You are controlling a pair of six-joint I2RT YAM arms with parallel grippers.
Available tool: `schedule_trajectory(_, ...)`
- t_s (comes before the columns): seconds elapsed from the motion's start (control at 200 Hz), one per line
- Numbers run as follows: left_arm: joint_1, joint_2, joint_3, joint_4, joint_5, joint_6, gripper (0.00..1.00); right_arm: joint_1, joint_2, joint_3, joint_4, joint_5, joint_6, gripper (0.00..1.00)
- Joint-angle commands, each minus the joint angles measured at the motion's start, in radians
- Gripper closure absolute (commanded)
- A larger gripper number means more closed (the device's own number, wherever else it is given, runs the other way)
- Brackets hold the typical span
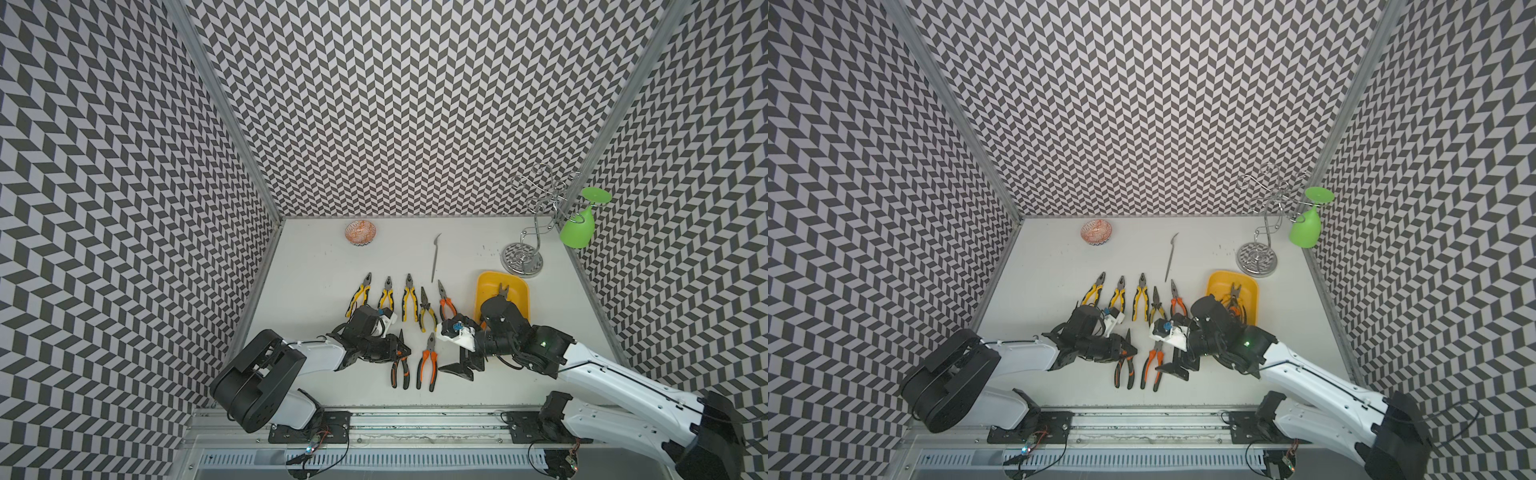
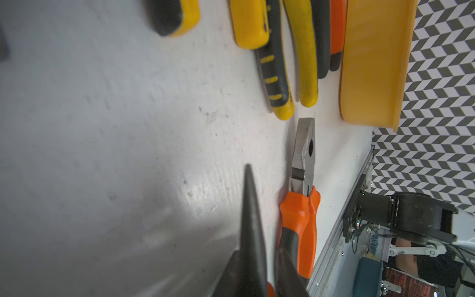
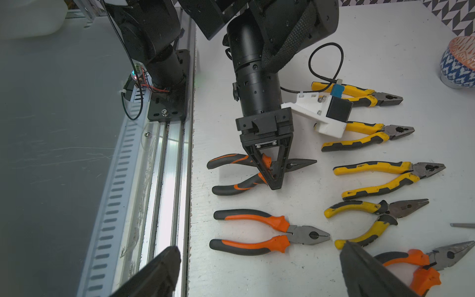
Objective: Take the pliers out of the storage box
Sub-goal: Place the pliers at the center of the board.
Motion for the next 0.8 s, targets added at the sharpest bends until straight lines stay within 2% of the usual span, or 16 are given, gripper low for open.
schedule_trajectory(0.0,0.004,-0.002,0.026,0.008,-0.023,0.018,0.63,0.006,-0.001,0.028,0.023,-0.001,-0.012,0.0)
schedule_trajectory(0.07,0.004,-0.008,0.031,-0.015,-0.03,0.029,0.52,0.007,-0.008,0.026,0.033,0.014,-0.006,0.0)
schedule_trajectory(0.225,0.005,-0.019,0.046,-0.065,-0.044,0.048,0.45,0.005,-0.031,0.025,0.061,0.093,0.043,0.01)
schedule_trajectory(0.471,0.005,-0.064,0.073,-0.175,-0.091,0.072,0.21,-0.003,-0.049,0.041,0.114,0.239,0.123,0.01)
schedule_trajectory(0.591,0.005,-0.093,0.082,-0.215,-0.108,0.093,0.09,-0.039,-0.049,0.05,0.157,0.305,0.23,0.01)
schedule_trajectory(0.686,-0.001,-0.142,0.083,-0.2,-0.109,0.137,0.06,-0.099,-0.038,0.069,0.165,0.369,0.369,0.01)
schedule_trajectory(0.796,-0.016,-0.237,0.083,-0.167,-0.132,0.244,0.02,-0.184,-0.026,0.093,0.143,0.418,0.486,0.01)
